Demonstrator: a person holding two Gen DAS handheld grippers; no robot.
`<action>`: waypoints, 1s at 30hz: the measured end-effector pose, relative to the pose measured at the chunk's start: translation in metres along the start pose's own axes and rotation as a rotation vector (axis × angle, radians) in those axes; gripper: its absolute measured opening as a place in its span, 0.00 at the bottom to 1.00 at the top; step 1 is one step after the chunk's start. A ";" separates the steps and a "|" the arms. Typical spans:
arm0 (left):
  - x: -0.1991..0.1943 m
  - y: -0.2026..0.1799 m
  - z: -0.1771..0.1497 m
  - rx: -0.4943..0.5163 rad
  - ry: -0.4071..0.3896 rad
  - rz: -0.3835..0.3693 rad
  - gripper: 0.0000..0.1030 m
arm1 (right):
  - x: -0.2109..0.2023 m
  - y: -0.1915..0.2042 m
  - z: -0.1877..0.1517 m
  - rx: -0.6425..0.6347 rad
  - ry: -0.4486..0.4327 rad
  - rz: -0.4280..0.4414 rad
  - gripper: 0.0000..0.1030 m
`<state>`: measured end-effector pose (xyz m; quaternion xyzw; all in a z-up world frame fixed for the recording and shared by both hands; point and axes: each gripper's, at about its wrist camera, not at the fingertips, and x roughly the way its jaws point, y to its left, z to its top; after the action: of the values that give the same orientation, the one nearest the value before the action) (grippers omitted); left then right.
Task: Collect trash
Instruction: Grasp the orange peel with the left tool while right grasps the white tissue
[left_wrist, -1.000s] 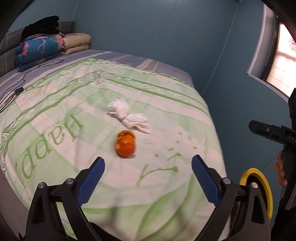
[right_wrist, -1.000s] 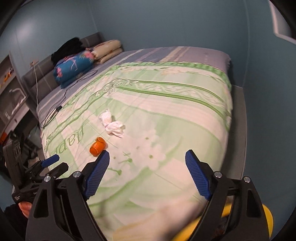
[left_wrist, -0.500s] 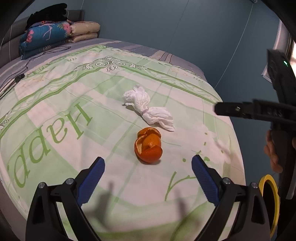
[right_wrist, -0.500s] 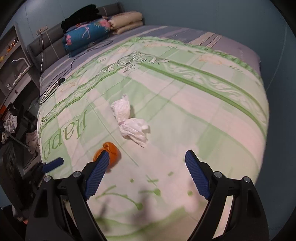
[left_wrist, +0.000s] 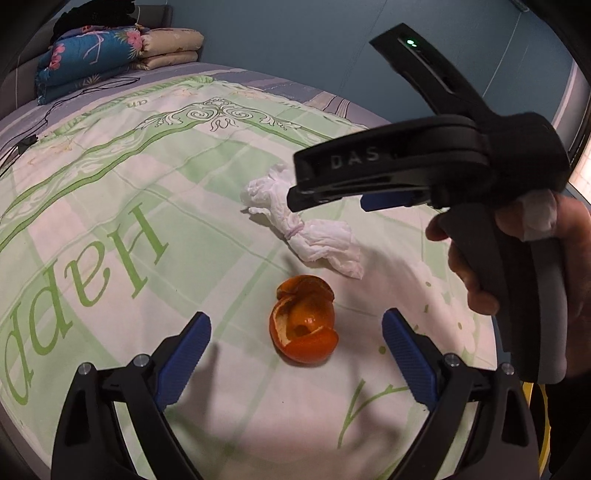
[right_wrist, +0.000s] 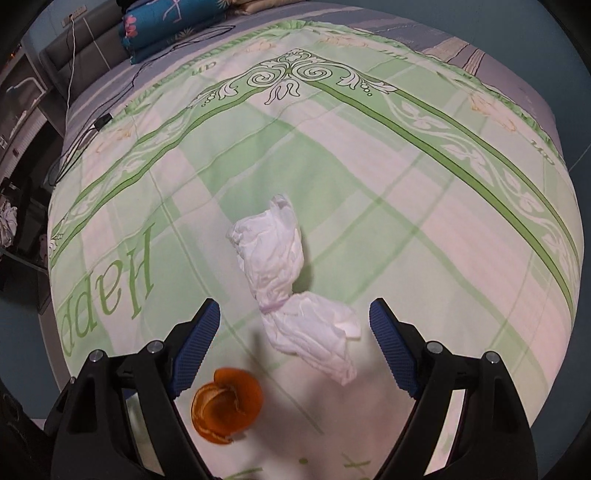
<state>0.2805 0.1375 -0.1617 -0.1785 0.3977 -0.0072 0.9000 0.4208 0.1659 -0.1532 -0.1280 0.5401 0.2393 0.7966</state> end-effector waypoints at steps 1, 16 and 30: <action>0.001 0.000 0.000 0.002 0.001 0.001 0.88 | 0.003 0.001 0.002 -0.001 0.006 -0.003 0.77; 0.032 -0.004 0.005 0.034 0.073 -0.026 0.56 | 0.032 0.003 0.009 0.027 0.059 -0.029 0.70; 0.031 0.002 0.005 -0.003 0.070 -0.049 0.32 | 0.040 0.005 0.005 0.054 0.084 -0.015 0.24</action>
<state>0.3049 0.1366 -0.1814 -0.1889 0.4243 -0.0349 0.8849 0.4343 0.1821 -0.1874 -0.1205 0.5782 0.2129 0.7783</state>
